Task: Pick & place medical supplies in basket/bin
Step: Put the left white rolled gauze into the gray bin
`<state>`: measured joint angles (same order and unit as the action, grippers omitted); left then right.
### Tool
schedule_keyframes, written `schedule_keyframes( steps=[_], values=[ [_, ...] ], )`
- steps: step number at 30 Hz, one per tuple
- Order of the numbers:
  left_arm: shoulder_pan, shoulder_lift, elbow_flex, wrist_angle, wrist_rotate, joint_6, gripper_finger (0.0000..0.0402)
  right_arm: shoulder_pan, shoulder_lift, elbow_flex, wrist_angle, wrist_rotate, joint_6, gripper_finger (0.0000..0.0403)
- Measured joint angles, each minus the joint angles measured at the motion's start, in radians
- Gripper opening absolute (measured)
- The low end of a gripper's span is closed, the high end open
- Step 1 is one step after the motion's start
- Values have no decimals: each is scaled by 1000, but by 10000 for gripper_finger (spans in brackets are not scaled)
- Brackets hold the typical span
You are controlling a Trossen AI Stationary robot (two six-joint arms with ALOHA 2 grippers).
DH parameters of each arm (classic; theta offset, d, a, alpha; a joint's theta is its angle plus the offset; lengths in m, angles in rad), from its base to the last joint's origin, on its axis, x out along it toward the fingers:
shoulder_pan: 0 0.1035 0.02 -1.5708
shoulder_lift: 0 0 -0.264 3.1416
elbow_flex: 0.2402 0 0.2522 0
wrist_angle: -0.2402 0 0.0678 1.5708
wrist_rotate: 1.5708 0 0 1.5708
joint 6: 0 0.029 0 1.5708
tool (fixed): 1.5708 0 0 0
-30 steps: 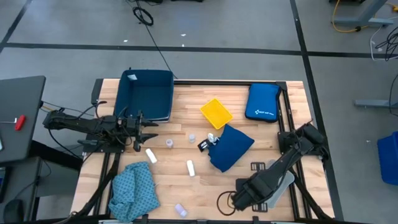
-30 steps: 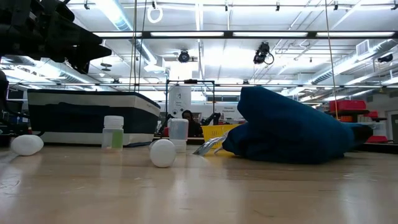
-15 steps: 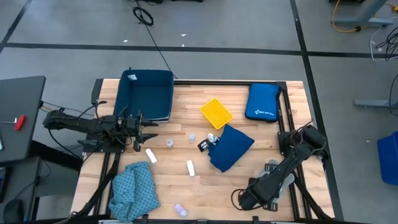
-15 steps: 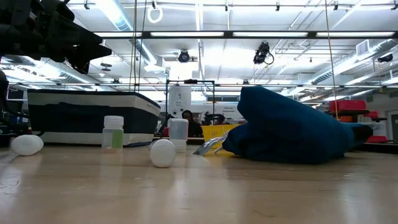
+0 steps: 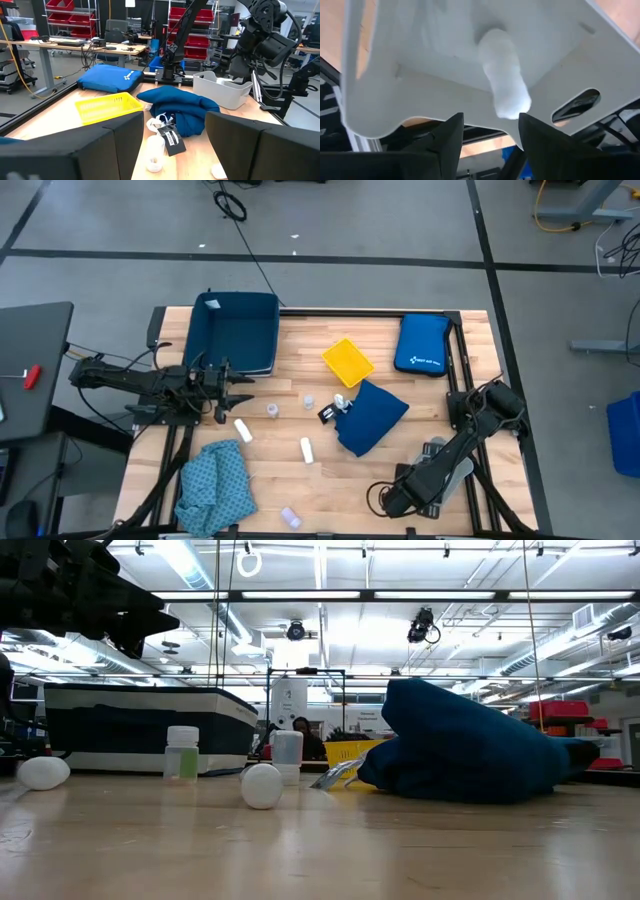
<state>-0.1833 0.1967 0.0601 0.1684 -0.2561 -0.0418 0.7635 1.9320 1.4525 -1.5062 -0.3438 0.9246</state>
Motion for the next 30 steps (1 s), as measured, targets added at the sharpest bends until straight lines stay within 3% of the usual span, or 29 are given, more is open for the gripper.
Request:
schedule_keyframes(
  steps=[5, 20, 26, 30],
  values=[
    [0, 0, 0, 0, 14, 0, 216, 0, -1, 0, 23, 10, 23, 176],
    [0, 0, 0, 0, 14, 0, 216, -39, -158, 1, 153, 203, 87, 160],
    [0, 0, 0, 0, 47, -6, 216, -71, -211, 1, 349, 391, -16, 160],
    [0, 9, 1, 1, 81, -53, 216, -93, -217, -1, 567, 562, -204, 160]
  ],
)
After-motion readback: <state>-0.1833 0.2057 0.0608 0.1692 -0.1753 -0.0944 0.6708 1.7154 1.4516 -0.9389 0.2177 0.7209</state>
